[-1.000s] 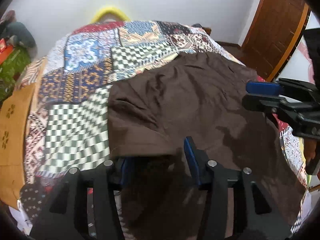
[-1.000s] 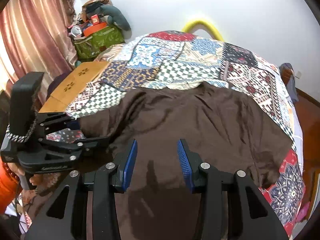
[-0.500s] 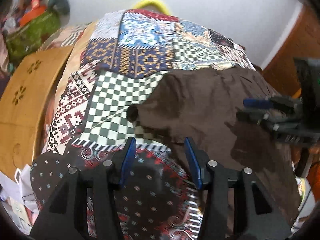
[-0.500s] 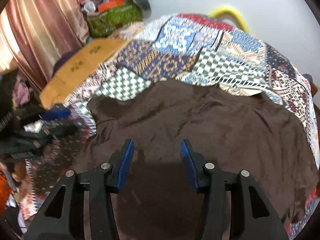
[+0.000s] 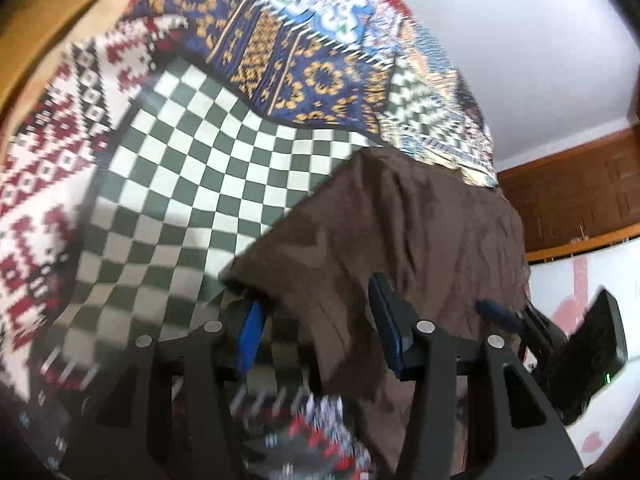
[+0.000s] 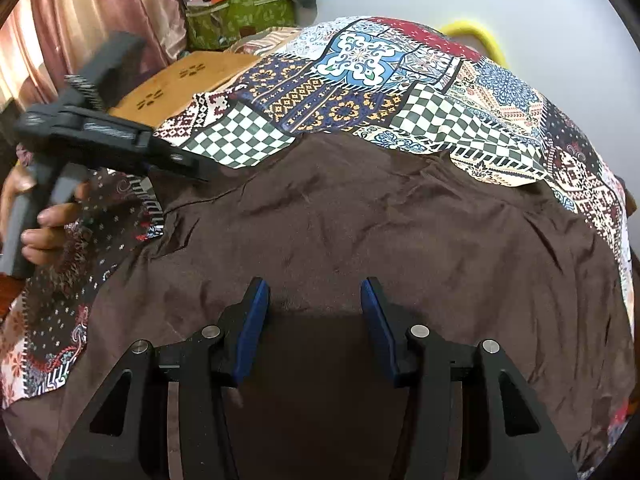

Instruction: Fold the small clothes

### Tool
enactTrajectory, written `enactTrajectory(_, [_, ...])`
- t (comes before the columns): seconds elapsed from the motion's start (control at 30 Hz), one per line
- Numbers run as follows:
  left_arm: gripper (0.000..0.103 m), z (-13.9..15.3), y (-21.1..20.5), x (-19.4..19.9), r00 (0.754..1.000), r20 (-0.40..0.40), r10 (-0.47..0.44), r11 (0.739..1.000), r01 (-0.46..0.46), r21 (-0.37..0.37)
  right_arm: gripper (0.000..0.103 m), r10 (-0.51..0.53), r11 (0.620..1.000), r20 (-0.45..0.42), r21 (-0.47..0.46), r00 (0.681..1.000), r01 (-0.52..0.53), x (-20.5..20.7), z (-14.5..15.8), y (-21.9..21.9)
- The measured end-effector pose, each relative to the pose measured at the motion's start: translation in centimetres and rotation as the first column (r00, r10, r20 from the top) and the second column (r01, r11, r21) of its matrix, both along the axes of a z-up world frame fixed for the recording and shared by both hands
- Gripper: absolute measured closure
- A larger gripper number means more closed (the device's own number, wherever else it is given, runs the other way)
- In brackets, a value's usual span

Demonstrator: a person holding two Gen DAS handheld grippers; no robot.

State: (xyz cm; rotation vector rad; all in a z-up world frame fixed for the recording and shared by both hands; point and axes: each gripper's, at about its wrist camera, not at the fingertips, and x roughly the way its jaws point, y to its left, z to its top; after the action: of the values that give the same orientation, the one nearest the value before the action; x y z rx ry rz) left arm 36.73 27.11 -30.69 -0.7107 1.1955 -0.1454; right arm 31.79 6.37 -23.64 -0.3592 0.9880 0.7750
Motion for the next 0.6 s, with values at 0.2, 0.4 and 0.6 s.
enactTrajectory(0.2, [0.076,-1.4,0.8,2.5,0.998,-0.002,0.062,0.998,-0.062,0.025,0.058,0.008,1.000,-0.004,0.024,1.000,-0.008,-0.2,0.0,-0.3])
enactTrajectory(0.4, [0.100,2.2,0.3,2.3,0.988,0.147,0.046,0.980,-0.073,0.183,0.058,0.006,0.999,-0.021,0.053,1.000,-0.004,-0.1,0.0,-0.7])
enactTrajectory(0.6, [0.101,9.2,-5.8,0.8,0.931,0.317,-0.178,0.870,-0.001,0.493,0.058,-0.017,0.996,-0.084,0.089,0.996,0.024,0.7,0.7,-1.2])
